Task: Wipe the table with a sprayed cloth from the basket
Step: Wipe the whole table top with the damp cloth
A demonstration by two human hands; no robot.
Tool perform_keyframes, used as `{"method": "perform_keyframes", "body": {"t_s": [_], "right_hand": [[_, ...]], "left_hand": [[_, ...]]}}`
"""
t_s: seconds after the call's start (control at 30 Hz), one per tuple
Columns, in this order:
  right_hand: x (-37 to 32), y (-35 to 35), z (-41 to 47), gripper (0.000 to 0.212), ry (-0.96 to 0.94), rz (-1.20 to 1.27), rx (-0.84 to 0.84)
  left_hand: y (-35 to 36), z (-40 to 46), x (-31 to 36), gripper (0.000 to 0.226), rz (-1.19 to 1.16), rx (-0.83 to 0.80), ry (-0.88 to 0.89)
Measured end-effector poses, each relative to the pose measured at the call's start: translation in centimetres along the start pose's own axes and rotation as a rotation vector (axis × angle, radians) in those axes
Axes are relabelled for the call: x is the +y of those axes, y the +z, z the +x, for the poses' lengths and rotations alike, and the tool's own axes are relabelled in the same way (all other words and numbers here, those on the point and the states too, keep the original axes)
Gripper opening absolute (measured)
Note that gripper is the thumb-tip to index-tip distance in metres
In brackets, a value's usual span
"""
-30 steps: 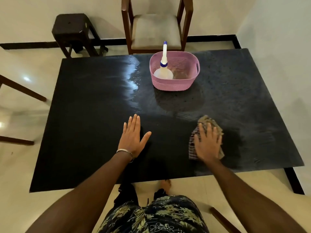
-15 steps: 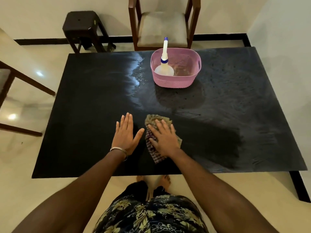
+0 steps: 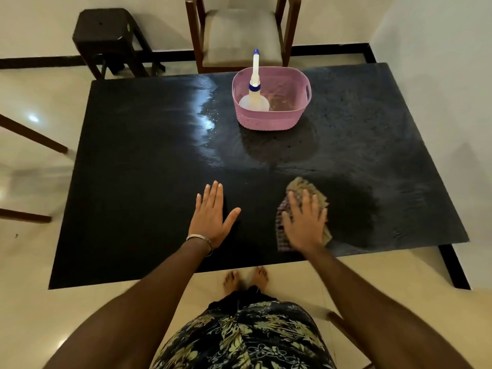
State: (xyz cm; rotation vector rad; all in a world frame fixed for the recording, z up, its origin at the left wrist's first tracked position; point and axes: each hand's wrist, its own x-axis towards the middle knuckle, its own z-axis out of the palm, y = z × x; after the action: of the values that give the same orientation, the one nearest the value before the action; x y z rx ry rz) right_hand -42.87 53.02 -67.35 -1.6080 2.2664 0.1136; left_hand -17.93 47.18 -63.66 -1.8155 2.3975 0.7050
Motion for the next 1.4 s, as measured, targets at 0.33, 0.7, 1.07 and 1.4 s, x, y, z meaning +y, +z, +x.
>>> {"method": "perform_keyframes", "body": {"t_s": [0.33,0.7,1.07,1.4], "right_hand": [[-4.7,4.0,-7.0,0.062,-0.457,-0.041,-0.093],[13.6,0.3,-3.3,0.063,-0.043,0.023,0.011],[28.4,-4.0,2.6,0.073,0.067,0.059,0.049],[22.3,-2.5,-0.2,0.062,-0.160,0.013,0.043]], "left_hand": [[1.2,0.8,1.8,0.094,0.029,-0.031,0.114],[2.7,2.2,8.3,0.089,0.008,-0.059,0.184],[5.3,3.8,17.3,0.091,0.008,-0.049,0.163],[8.2,4.3,24.6,0.091,-0.013,-0.005,0.051]]}}
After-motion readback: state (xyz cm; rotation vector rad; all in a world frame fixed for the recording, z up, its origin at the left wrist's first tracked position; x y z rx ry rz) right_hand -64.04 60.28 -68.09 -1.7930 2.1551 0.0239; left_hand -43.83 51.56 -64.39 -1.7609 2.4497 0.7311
